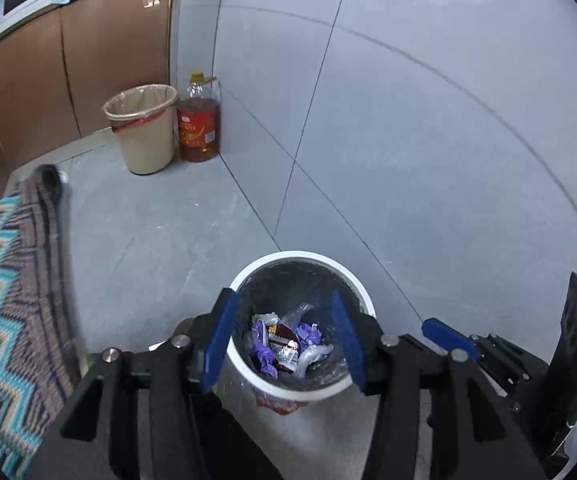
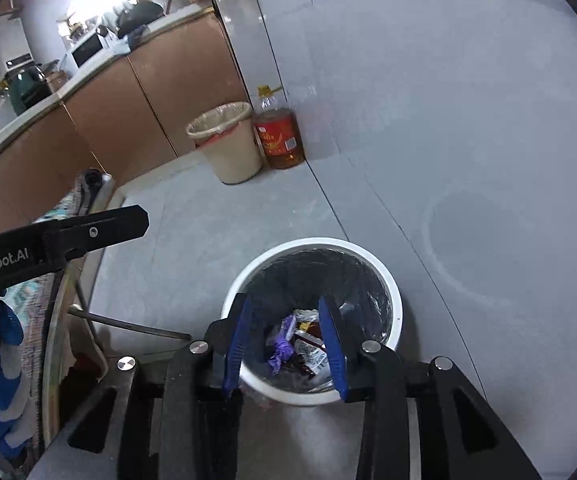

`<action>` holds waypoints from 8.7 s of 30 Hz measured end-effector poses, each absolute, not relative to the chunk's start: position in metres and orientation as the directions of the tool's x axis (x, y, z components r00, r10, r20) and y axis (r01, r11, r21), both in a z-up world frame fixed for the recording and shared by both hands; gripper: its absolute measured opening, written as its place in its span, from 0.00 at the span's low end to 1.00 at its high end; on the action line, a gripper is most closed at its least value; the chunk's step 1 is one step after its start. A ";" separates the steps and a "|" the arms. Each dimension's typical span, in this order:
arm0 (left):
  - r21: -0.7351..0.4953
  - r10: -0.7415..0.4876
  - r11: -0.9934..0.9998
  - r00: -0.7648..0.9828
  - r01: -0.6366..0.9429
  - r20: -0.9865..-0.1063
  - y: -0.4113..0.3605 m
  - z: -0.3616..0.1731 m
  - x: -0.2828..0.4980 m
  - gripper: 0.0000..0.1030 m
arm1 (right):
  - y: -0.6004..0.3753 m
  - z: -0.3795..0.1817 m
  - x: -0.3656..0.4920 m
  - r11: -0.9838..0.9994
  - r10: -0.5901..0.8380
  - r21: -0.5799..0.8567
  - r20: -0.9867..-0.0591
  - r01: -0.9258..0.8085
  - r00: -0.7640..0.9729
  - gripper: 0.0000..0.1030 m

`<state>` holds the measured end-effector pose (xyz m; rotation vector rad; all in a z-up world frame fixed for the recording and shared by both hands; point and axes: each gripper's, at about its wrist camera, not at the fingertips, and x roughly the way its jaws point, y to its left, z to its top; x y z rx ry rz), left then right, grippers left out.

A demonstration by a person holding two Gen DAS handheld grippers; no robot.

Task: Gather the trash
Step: 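Move both tools back over the blanket toward the remaining trash, then grasp the white tissue with the left tool while the right tool grasps a clear wrapper, then carry the tissue and clear wrapper with both tools over the white bin, then open both tools to drop the tissue and wrapper into the bin, then move both tools back over the blanket toward the remaining trash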

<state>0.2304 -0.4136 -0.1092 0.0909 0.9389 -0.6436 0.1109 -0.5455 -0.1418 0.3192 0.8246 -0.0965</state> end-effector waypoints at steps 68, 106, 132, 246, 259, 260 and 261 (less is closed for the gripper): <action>-0.262 -0.371 0.925 0.506 0.274 -0.779 0.054 -0.105 0.187 0.52 | -0.226 -0.037 0.083 0.904 0.420 0.231 -0.632 -0.359 0.652 0.42; -0.347 -0.435 0.900 0.519 0.264 -0.735 0.072 -0.118 0.186 0.17 | -0.168 -0.118 0.137 0.818 0.547 0.352 -0.722 -0.455 0.424 0.12; -0.242 -0.422 0.907 0.718 0.346 -0.554 0.055 0.003 0.069 0.17 | -0.237 -0.010 0.010 0.904 0.424 0.203 -0.540 -0.377 0.727 0.10; 0.052 -0.325 0.931 0.887 0.361 -0.329 -0.106 0.080 0.021 0.53 | -0.315 0.069 -0.045 1.000 -0.020 -0.004 -0.371 0.019 0.928 0.71; 0.036 -0.201 0.972 0.904 0.231 -0.377 -0.018 0.051 0.052 0.55 | -0.256 0.061 -0.009 0.989 0.136 0.006 -0.398 -0.146 0.907 0.71; 0.029 -0.194 0.975 0.903 0.222 -0.384 -0.010 0.047 0.054 0.55 | -0.252 0.060 -0.007 0.987 0.149 0.012 -0.400 -0.158 0.904 0.71; 0.022 -0.190 0.976 0.901 0.215 -0.390 -0.002 0.044 0.056 0.55 | -0.250 0.058 -0.005 0.985 0.161 0.017 -0.403 -0.169 0.901 0.71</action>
